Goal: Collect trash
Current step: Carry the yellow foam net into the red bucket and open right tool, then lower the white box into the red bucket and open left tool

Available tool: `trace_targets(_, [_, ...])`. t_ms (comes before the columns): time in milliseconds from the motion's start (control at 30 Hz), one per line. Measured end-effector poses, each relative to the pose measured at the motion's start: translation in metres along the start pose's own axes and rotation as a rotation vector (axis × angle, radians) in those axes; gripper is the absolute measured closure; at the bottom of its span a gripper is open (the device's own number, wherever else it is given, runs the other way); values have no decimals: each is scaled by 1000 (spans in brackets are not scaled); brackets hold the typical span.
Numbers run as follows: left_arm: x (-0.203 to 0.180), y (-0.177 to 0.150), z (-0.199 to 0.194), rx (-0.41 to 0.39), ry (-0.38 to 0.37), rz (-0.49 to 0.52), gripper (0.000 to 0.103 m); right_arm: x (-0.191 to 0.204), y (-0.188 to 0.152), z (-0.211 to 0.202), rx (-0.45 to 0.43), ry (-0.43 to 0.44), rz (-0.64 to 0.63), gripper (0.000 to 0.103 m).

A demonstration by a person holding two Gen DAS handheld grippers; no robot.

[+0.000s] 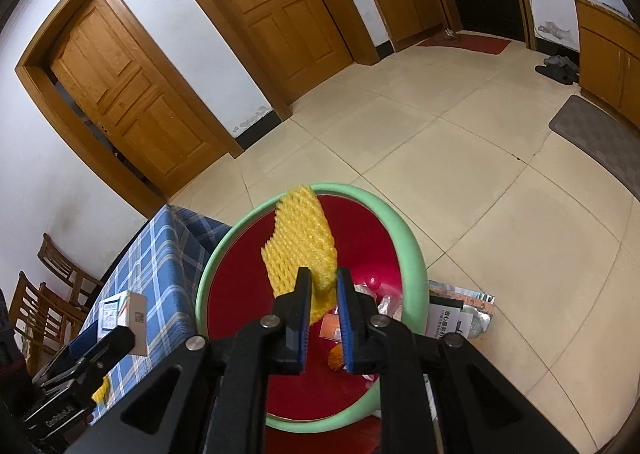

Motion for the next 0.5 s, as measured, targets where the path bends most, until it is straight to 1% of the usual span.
trace_targets(67, [-4, 1, 5, 4, -6, 7, 12, -2, 1, 0, -1, -2, 3, 80])
trace_targets(167, [-12, 1, 14, 15, -16, 17, 12, -6, 3, -2, -7, -1, 14, 76])
trace_targets(500, [-30, -1, 33, 40, -51, 38, 11, -16, 7, -2, -15, -1, 45, 72])
Point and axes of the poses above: each gripper's, at about its wrist camera, not at the fingertips, and z roughly the way its jaws point, x to its left, y to its top, the point moved 6 cm from there along z, roughly the way its jaws point, and after that the axes turned 2 degrees about -x, right-handed, at the moved point
